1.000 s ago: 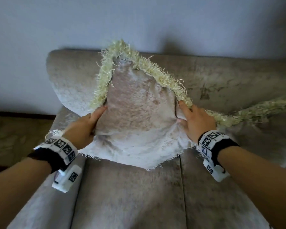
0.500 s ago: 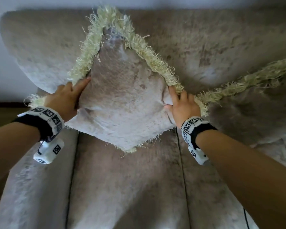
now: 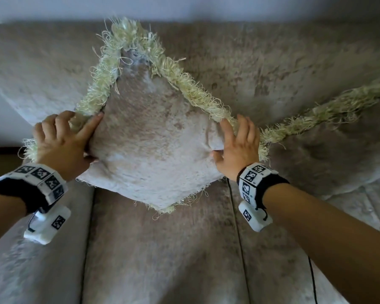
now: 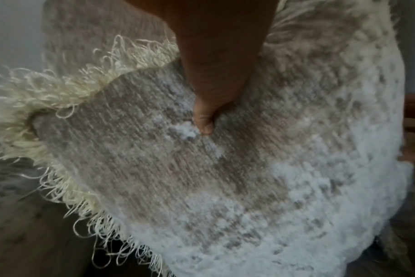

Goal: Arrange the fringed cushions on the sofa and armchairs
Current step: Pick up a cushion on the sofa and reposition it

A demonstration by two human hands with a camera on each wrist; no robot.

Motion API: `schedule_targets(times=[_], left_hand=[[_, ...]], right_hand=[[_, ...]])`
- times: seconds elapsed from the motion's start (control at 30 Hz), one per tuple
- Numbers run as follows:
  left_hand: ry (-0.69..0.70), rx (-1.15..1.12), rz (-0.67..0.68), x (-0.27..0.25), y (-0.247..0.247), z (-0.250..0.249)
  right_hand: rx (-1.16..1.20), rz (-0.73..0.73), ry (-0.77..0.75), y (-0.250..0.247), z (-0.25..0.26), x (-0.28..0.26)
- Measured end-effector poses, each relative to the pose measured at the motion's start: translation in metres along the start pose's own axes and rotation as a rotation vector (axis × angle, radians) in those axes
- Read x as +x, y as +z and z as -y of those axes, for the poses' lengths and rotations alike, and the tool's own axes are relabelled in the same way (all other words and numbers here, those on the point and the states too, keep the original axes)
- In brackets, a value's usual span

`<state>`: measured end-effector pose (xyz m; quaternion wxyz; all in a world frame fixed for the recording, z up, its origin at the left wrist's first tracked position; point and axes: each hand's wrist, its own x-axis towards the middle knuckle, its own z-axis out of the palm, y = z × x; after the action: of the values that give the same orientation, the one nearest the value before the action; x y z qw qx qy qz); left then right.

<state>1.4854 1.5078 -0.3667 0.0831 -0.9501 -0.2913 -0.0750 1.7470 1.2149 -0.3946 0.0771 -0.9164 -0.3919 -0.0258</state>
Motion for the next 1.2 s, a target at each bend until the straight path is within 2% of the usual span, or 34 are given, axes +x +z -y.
schedule_targets(times=[0.07, 0.13, 0.23, 0.3, 0.43, 0.53, 0.67, 0.83, 0.93, 1.1, 1.2], left_hand=[[0.006, -0.042, -0.011, -0.008, -0.001, 0.006], [0.033, -0.118, 0.059, -0.013, 0.004, 0.016], [0.059, -0.251, 0.216, -0.007, 0.012, 0.025], [0.071, -0.288, 0.271, -0.003, 0.017, 0.025], [0.051, -0.34, 0.273, 0.002, 0.019, 0.019], [0.067, -0.267, 0.255, -0.002, 0.015, 0.02], [0.129, -0.187, 0.262, -0.007, 0.001, 0.028], [0.144, -0.114, 0.168, -0.008, -0.013, 0.036], [0.102, -0.096, 0.151, -0.013, -0.007, 0.029], [-0.035, -0.058, 0.197, -0.013, 0.02, 0.011], [-0.062, -0.026, 0.198, -0.01, 0.026, 0.011]], right_hand=[[0.035, -0.033, -0.115, -0.009, -0.002, 0.0], [0.044, 0.023, -0.223, -0.015, -0.002, 0.002], [0.069, 0.215, -0.249, -0.014, 0.005, 0.009], [0.068, 0.239, -0.246, -0.008, 0.011, 0.014], [0.096, 0.19, -0.223, 0.0, 0.015, 0.018], [0.179, 0.129, -0.224, 0.003, 0.02, 0.016], [0.139, 0.09, -0.261, -0.003, 0.025, 0.012], [0.106, 0.056, -0.273, -0.012, 0.03, 0.013], [0.054, 0.035, -0.296, -0.009, 0.029, 0.016], [-0.043, 0.02, -0.301, 0.011, 0.022, 0.018], [-0.115, 0.008, -0.307, 0.019, 0.02, 0.02]])
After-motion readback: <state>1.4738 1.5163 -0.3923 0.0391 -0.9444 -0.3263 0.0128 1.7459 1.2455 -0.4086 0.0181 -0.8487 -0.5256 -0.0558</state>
